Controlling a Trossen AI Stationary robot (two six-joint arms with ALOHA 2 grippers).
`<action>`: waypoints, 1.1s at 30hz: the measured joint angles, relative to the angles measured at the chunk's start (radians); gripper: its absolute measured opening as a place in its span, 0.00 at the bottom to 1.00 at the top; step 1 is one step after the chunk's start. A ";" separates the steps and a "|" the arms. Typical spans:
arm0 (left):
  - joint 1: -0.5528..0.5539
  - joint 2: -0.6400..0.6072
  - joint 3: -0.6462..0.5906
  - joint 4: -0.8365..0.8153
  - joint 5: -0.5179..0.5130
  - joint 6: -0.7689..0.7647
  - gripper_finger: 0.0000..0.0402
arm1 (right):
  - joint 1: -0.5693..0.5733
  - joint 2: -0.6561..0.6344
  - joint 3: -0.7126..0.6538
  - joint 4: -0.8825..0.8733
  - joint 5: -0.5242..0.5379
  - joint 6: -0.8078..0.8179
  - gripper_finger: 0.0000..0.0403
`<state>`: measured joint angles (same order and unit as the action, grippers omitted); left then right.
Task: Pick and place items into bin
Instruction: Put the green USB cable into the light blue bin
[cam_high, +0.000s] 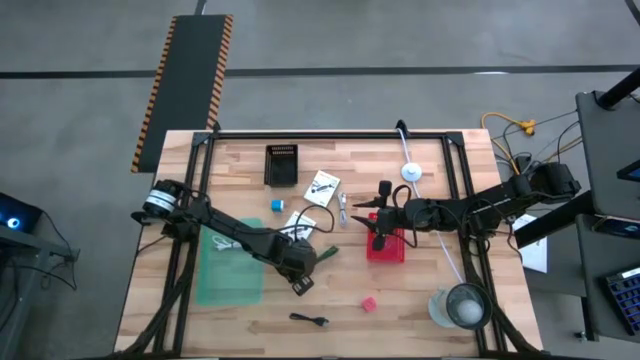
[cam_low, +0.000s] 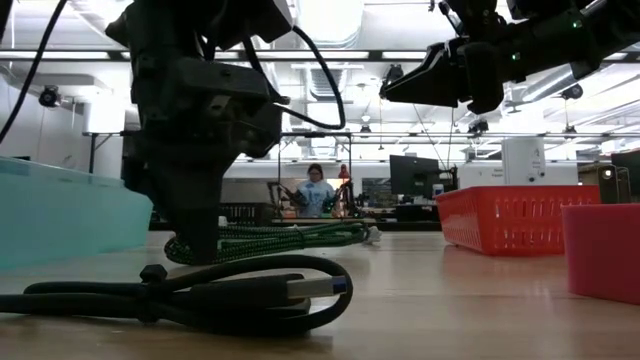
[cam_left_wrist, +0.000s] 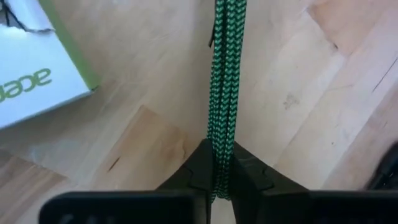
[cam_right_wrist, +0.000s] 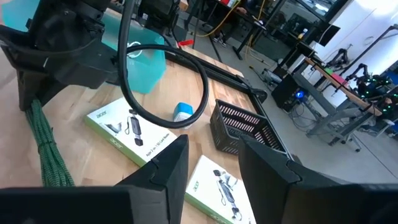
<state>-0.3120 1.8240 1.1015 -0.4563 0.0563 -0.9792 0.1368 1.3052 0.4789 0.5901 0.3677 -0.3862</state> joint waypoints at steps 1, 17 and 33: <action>0.001 -0.001 0.002 -0.002 0.003 0.006 0.04 | 0.000 0.000 0.000 0.000 0.000 0.000 0.31; 0.003 -0.111 0.148 -0.225 0.060 0.259 0.04 | 0.000 0.000 0.000 -0.005 0.000 0.000 0.30; -0.004 -0.253 0.204 -0.735 -0.057 -0.014 0.02 | 0.000 0.000 0.000 -0.010 0.000 -0.008 0.29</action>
<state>-0.3159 1.5713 1.3053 -1.1917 -0.0006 -0.9929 0.1368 1.3048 0.4789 0.5797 0.3679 -0.3939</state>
